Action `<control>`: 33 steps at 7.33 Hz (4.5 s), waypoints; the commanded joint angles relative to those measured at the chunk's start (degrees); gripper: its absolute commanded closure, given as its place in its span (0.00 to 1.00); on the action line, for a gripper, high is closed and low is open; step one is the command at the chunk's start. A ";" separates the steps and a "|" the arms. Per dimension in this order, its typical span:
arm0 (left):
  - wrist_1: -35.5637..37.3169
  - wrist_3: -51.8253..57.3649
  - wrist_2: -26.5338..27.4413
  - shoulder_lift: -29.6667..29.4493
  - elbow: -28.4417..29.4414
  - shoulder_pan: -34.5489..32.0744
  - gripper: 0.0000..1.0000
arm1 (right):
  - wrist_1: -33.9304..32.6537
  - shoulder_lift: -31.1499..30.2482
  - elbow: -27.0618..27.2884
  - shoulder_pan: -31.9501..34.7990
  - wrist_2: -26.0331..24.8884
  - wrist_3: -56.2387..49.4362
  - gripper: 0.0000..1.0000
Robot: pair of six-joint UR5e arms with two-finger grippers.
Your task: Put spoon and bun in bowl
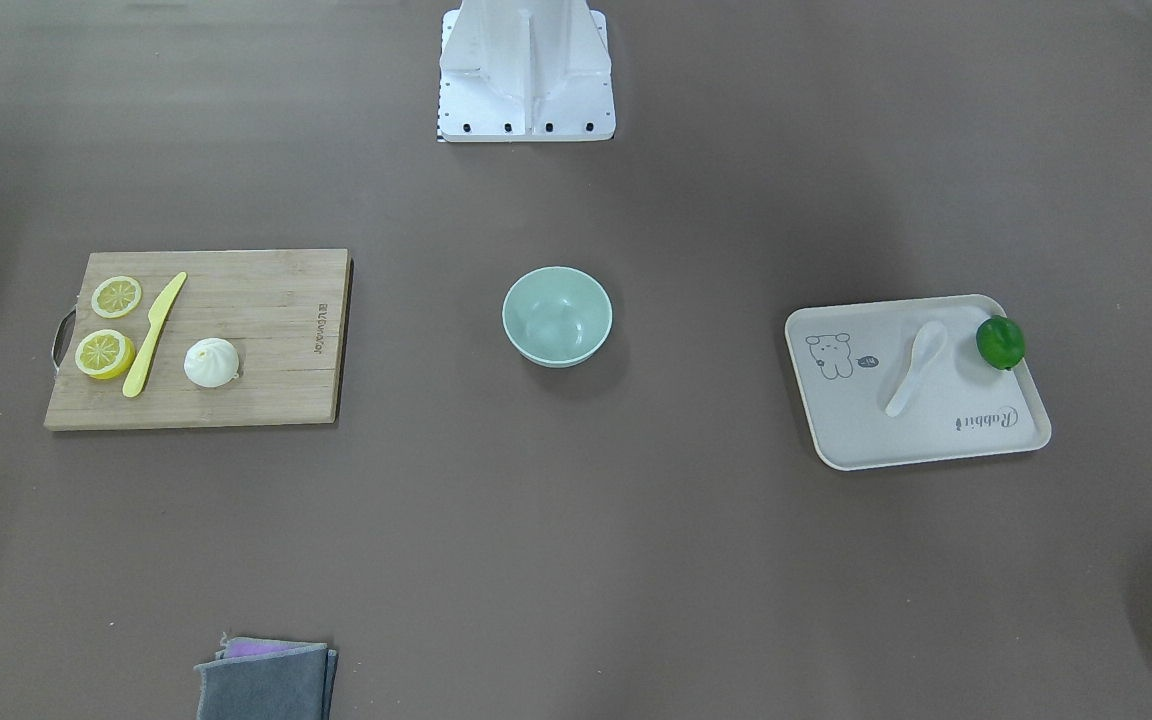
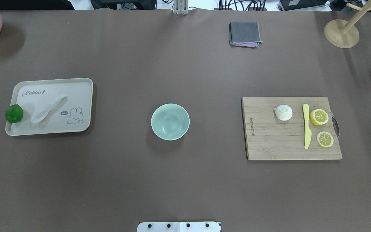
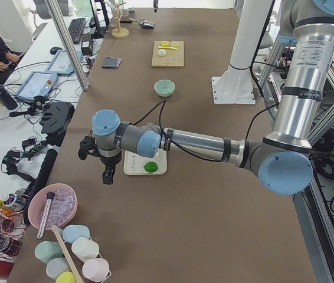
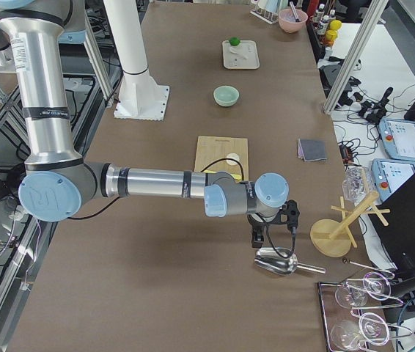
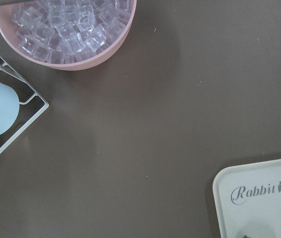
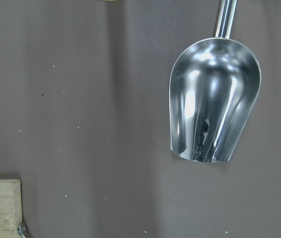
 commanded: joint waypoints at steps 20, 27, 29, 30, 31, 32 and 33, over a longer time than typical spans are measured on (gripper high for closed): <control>-25.27 -8.48 -2.80 2.83 -0.52 12.72 0.02 | 0.39 0.09 13.87 -7.28 2.38 12.86 0.00; -33.64 -9.66 12.11 0.62 -0.18 32.07 0.02 | 6.81 1.15 14.69 -15.47 -0.51 14.87 0.00; -33.46 -9.57 13.54 1.06 0.08 33.40 0.13 | 6.81 1.50 14.78 -15.56 -0.43 15.14 0.00; -33.46 -9.57 13.55 1.50 0.17 33.75 0.21 | 6.81 1.58 14.95 -15.82 -0.34 15.31 0.00; -33.46 -9.57 13.55 1.50 0.78 34.01 0.24 | 6.72 1.67 14.87 -16.35 -0.34 15.22 0.00; -33.38 -9.66 13.46 1.50 0.87 34.45 0.24 | 6.81 1.76 14.87 -16.79 -0.34 15.22 0.00; -33.20 -9.66 13.46 1.50 0.96 34.80 0.24 | 6.81 2.02 14.87 -17.23 -0.43 15.22 0.00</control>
